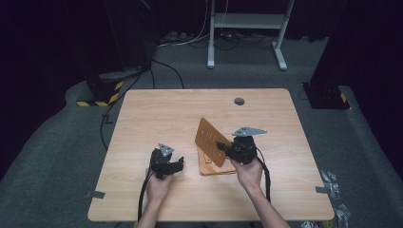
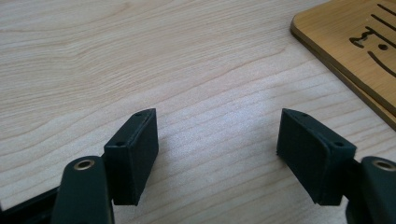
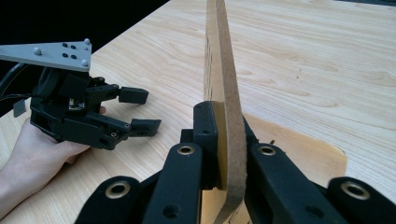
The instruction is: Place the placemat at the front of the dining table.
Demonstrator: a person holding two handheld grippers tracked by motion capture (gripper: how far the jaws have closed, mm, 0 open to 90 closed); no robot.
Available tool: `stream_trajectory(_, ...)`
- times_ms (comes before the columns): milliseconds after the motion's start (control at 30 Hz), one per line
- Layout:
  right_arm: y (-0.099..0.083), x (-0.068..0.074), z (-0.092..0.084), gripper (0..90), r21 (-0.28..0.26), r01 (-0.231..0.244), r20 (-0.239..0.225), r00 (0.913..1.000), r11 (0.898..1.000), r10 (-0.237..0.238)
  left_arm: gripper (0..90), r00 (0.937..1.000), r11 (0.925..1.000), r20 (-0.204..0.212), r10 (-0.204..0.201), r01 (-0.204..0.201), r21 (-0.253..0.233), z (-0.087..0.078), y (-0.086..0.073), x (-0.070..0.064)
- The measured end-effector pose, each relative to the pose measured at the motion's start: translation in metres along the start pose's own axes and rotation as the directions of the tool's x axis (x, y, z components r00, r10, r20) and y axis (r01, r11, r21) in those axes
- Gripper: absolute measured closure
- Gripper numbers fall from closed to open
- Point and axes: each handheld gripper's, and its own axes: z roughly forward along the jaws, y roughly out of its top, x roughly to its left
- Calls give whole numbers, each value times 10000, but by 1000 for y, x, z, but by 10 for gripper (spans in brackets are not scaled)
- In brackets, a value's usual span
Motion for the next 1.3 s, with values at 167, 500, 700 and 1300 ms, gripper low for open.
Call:
stream_trajectory(167, 0, -2, -3, 864, -37, -64, 19, 10000, 10000, 64, 290, 10000, 10000, 7, 0, 0, -1, 0, 0, 0)
stream_trajectory(500, 2, -6, -8, 864, -136, 0, 176, 9998, 9999, 2, 289, 10000, 10000, 9, 29, -29, -2, 0, 0, 0)
stream_trajectory(700, 3, -9, -11, 864, -149, 16, 300, 9996, 9999, -12, 289, 10000, 10000, 47, 46, -46, 7, 0, 0, 0)
stream_trajectory(1300, 6, -18, -21, 864, -157, 68, 693, 9976, 9999, -57, 289, 10000, 10000, 48, 47, -47, 8, 0, 0, 0)
